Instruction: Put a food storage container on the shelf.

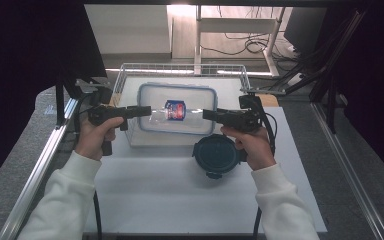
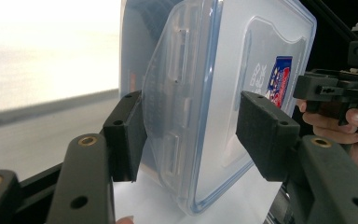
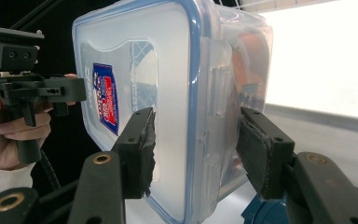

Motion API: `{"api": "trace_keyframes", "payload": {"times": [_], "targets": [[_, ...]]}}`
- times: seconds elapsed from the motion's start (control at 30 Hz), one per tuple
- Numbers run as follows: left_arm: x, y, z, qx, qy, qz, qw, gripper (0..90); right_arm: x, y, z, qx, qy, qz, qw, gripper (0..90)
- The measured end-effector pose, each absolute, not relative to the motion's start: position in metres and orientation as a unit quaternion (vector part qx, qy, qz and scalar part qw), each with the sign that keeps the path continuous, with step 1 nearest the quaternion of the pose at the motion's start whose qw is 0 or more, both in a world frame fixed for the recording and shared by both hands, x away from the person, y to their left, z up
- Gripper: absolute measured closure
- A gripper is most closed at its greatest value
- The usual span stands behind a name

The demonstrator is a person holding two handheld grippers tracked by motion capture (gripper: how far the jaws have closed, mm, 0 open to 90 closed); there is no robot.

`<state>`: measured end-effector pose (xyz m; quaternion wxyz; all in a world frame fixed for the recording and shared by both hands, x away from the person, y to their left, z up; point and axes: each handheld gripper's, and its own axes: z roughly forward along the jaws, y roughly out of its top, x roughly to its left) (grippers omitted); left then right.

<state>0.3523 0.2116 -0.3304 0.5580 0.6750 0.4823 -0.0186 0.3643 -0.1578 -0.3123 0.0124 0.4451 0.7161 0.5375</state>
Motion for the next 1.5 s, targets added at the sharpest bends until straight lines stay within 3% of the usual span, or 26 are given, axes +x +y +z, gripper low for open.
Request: {"api": "trace_keyframes", "payload": {"times": [0.93, 1.5], "targets": [[0.420, 0.206, -0.297, 0.675, 0.486, -0.029, 0.554, 43.2, 0.429, -0.161, -0.269, 0.454, 0.721, 0.523, 0.016, 46.8], [0.440, 0.200, -0.318, 0.665, 0.516, -0.047, 0.538, 44.5, 0.461, -0.164, -0.295, 0.488, 0.707, 0.512, -0.014, 44.8]]}}
